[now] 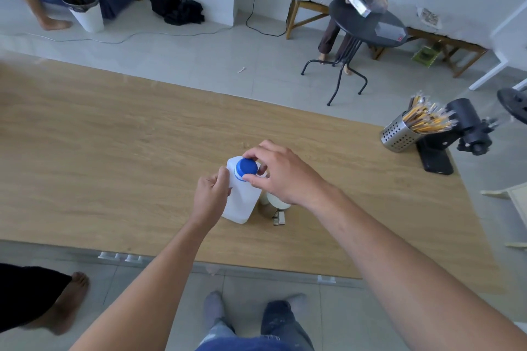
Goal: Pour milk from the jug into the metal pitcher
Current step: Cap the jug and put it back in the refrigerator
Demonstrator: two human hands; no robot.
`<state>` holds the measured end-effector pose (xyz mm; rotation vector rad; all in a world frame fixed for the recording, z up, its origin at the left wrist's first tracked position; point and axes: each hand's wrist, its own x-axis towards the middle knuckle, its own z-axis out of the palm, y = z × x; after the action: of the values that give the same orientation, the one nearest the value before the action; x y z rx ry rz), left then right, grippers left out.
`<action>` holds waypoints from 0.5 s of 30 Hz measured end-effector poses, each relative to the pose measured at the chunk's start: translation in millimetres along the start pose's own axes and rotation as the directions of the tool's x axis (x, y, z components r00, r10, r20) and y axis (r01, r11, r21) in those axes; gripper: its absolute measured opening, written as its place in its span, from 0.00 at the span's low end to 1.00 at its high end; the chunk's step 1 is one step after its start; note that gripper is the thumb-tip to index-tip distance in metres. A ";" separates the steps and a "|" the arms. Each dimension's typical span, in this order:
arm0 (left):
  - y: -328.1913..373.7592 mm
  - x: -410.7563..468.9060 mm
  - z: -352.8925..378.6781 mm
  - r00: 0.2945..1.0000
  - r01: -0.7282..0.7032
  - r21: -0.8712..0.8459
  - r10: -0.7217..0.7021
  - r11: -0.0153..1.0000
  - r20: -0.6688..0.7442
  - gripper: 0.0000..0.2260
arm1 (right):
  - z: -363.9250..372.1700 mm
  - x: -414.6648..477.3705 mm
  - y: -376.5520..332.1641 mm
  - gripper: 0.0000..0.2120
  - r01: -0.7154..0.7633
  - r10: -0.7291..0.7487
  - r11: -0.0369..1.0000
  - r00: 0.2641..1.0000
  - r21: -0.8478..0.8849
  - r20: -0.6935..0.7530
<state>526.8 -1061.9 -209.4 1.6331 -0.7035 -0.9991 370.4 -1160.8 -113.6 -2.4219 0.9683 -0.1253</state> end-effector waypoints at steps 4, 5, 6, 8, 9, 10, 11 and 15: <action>-1.7 5.9 -5.8 0.997 0.013 0.013 -0.014 1.000 0.074 0.21 | -2.9 7.9 -3.3 0.20 0.074 -0.067 0.990 0.996 -0.120 0.060; -1.1 7.3 -7.2 0.996 0.014 0.008 -0.015 1.000 0.094 0.21 | -4.2 9.6 -3.7 0.20 0.088 -0.078 0.987 0.994 -0.135 0.078; -0.1 8.7 -8.5 0.994 0.013 0.007 -0.013 1.000 0.111 0.21 | -5.9 11.3 -3.8 0.20 0.104 -0.090 0.983 0.991 -0.151 0.097; 2.5 11.7 -11.5 0.991 0.005 0.020 -0.008 1.000 0.136 0.21 | -9.9 13.7 -4.5 0.21 0.143 -0.118 0.974 0.983 -0.178 0.139; 4.3 12.8 -13.1 0.989 -0.002 0.027 -0.002 1.000 0.151 0.21 | -12.8 14.4 -5.5 0.21 0.160 -0.131 0.970 0.978 -0.184 0.161; 5.3 14.6 -14.6 0.986 -0.005 0.033 -0.001 0.999 0.168 0.21 | -15.6 15.3 -6.7 0.22 0.173 -0.140 0.967 0.974 -0.187 0.179; 6.1 16.1 -16.2 0.983 -0.005 0.039 -0.003 0.999 0.184 0.21 | -18.1 16.3 -8.0 0.23 0.181 -0.143 0.965 0.971 -0.192 0.194; 7.3 19.2 -19.6 0.977 -0.004 0.066 -0.010 0.998 0.211 0.22 | -21.8 18.1 -14.1 0.26 0.212 -0.155 0.946 0.960 -0.244 0.234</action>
<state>553.5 -1070.8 -205.4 1.5988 -0.8849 -1.1743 386.5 -1173.8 -89.7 -2.7032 0.6973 0.2085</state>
